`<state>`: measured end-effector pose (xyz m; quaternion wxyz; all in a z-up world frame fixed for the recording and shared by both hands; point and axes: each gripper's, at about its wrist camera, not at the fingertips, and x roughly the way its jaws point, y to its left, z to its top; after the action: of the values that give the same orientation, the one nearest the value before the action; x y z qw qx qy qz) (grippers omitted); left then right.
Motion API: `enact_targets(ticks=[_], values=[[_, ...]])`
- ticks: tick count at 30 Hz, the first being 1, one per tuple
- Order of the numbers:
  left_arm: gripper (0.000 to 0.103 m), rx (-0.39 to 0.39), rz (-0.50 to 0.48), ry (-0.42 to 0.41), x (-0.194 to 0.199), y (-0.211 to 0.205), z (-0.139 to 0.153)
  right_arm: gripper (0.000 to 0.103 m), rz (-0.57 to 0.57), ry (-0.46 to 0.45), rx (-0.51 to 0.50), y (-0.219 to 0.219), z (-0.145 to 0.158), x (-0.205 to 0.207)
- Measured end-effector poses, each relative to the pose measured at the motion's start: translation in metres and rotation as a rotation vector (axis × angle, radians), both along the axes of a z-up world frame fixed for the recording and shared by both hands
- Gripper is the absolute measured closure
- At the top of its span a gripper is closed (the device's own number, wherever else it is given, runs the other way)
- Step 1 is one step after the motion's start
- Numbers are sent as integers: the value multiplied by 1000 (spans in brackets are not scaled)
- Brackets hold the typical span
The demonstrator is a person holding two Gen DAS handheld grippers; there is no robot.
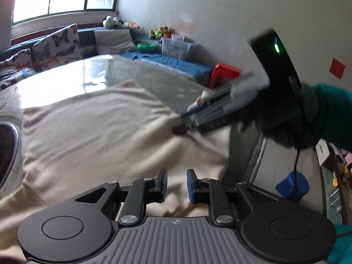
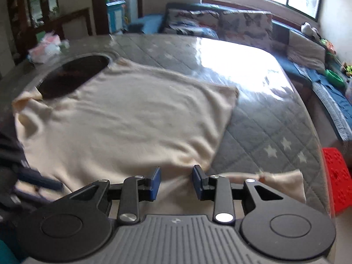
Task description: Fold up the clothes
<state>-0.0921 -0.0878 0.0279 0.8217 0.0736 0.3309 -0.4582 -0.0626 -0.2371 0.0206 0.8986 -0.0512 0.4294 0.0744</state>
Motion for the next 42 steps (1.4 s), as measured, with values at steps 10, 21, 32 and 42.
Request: enact_targets(ticks=[10, 21, 32, 42], values=[[69, 19, 64, 43, 23, 4, -10, 71, -8, -3, 25, -14, 13, 1], [66, 84, 342, 39, 74, 62, -8, 71, -118, -26, 77, -47, 12, 103], [67, 88, 419, 46, 86, 82, -12, 86, -237, -5, 101, -68, -14, 173], [67, 93, 450, 33, 85, 85, -13, 91, -237, -29, 90, -62, -21, 207]])
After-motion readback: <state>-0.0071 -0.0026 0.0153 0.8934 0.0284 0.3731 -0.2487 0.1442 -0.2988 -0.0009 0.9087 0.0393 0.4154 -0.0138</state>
